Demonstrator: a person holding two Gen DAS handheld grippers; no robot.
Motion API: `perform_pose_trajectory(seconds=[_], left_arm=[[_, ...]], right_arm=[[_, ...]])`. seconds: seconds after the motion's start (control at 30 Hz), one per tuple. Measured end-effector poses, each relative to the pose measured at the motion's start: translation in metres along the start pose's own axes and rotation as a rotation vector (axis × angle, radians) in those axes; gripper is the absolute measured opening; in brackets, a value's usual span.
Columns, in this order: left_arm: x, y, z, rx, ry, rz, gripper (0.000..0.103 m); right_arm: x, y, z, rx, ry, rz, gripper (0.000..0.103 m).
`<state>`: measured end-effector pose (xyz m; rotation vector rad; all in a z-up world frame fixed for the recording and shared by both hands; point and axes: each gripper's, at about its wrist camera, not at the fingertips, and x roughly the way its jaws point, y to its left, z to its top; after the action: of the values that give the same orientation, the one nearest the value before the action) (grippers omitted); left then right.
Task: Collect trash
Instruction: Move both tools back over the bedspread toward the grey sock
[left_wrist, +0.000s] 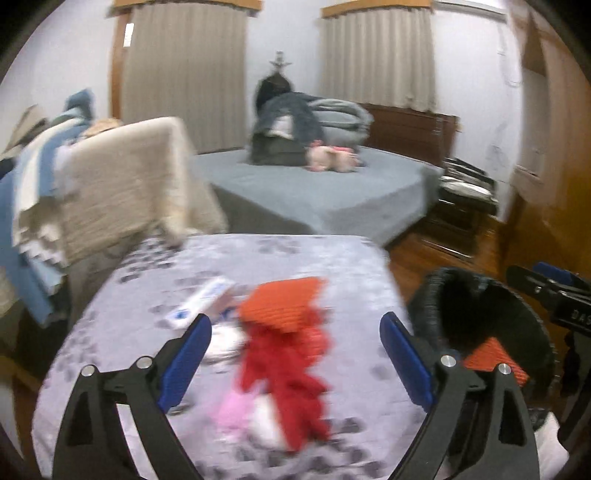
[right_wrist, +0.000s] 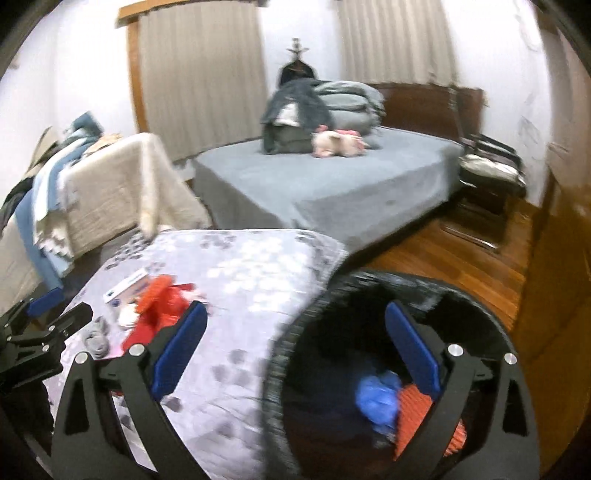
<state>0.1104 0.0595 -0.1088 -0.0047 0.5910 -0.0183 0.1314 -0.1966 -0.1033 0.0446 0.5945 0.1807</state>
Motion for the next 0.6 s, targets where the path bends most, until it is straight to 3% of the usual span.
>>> perform_pose_trajectory(seconds=[0.27, 0.43, 0.6], left_arm=[[0.014, 0.079, -0.024, -0.086, 0.043, 0.167, 0.088], [0.038, 0.108, -0.043, -0.129, 0.104, 0.211, 0.085], [0.063, 0.124, -0.061, -0.162, 0.171, 0.208, 0.083]], right_arm=[[0.036, 0.075, 0.005, -0.08, -0.012, 0.106, 0.095], [0.061, 0.102, -0.003, -0.097, 0.008, 0.128, 0.094], [0.082, 0.126, -0.01, -0.134, 0.025, 0.134, 0.094]])
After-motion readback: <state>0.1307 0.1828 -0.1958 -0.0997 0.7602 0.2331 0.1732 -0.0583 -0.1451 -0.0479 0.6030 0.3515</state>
